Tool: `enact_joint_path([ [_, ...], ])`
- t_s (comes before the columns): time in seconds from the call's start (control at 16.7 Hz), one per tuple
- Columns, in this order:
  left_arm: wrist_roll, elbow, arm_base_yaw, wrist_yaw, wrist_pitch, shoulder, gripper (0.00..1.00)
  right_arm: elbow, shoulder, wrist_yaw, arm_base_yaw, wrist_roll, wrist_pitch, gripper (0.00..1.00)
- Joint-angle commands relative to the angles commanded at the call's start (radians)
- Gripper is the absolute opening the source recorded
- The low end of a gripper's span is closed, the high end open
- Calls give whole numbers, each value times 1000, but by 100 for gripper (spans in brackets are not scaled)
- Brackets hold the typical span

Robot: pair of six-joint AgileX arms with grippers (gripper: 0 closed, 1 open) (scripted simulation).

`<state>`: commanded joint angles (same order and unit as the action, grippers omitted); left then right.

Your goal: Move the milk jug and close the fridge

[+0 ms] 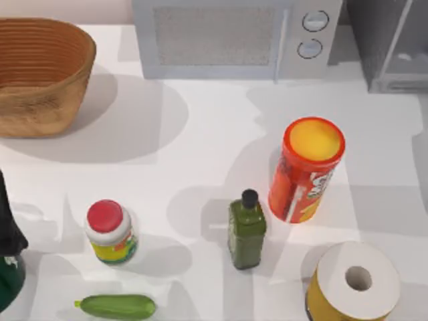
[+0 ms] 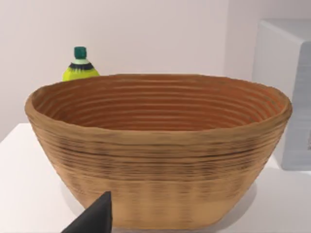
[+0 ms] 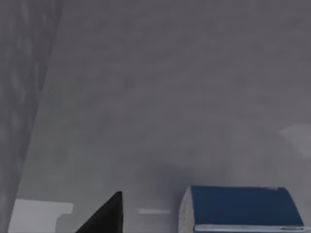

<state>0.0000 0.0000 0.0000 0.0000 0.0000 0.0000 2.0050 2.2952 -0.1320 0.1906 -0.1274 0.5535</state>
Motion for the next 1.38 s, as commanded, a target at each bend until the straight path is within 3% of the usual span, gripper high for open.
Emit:
enact_joint_path([
  [0.18, 0, 0, 0, 0, 0, 0, 100, 0, 0, 0, 0, 0, 0, 100],
  [0.24, 0, 0, 0, 0, 0, 0, 100, -216, -111, 0, -50, 0, -213, 100],
  [0.66, 0, 0, 0, 0, 0, 0, 100, -374, -296, 24, -53, 10, -240, 100],
  [1.38, 0, 0, 0, 0, 0, 0, 100, -1206, -1304, 84, -118, 67, -397, 100],
])
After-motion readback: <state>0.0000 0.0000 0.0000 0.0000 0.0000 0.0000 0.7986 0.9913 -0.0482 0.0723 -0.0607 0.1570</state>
